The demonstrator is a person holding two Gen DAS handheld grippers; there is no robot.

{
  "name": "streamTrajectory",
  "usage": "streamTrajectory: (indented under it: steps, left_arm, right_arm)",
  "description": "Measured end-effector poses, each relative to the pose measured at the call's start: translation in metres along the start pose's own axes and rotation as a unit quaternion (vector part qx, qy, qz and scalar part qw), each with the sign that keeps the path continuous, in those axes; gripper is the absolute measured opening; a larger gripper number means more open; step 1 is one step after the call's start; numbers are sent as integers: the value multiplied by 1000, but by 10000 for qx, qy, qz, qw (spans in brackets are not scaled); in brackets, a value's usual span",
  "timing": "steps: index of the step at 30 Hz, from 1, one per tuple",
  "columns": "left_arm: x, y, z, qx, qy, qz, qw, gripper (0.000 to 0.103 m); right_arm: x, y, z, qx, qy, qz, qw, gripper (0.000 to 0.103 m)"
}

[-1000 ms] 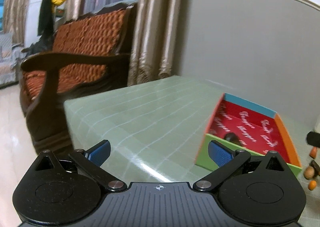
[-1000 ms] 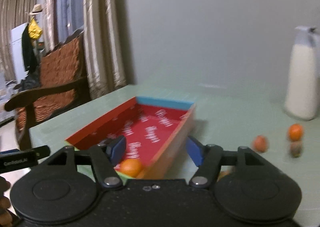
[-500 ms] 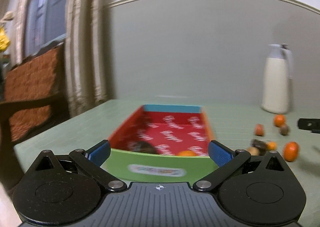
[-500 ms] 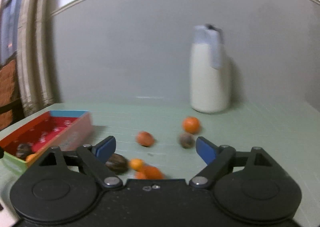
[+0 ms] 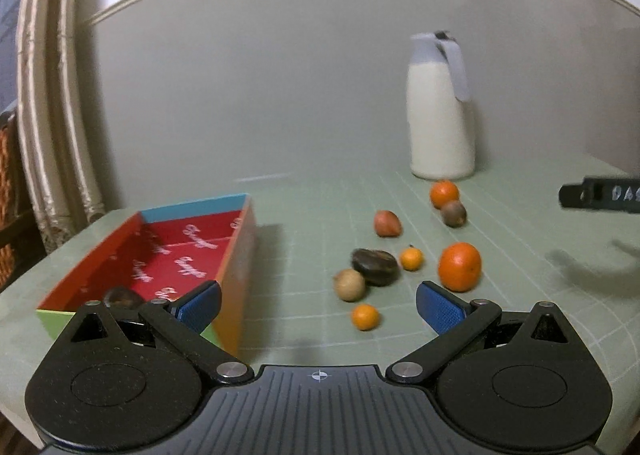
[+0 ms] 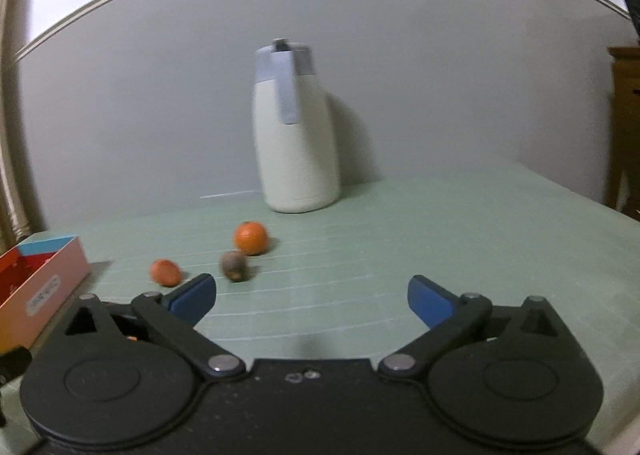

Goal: Organize fruits
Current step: 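Move the left tool back to the small kumquat and grasp it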

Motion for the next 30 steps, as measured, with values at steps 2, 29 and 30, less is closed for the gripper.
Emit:
streamTrajectory:
  steps: [2,29,30]
  left_arm:
    - [1,-4,-8,-6,-78,72,9999,103]
    - [9,-52,-32,304,405,864,9950,79]
    - [9,-53,-32,311,413,875,9948,79]
  right_arm:
    - [0,1,-12,45,-142,15,9999,103]
    - [5,4,-47,159,-634,226,9976,103]
    - [6,4,-47,157,-642,233,9975,103]
Point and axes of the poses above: each gripper's, at about its wrist camera, not at the fingertips, and y roughly against the way its jaws point, z to its left, x to its underside, the point moved 6 cm from there along -y, roughly the way its jaws point, and after that the axes turned 3 degrees about z, right-handed, at the moved point
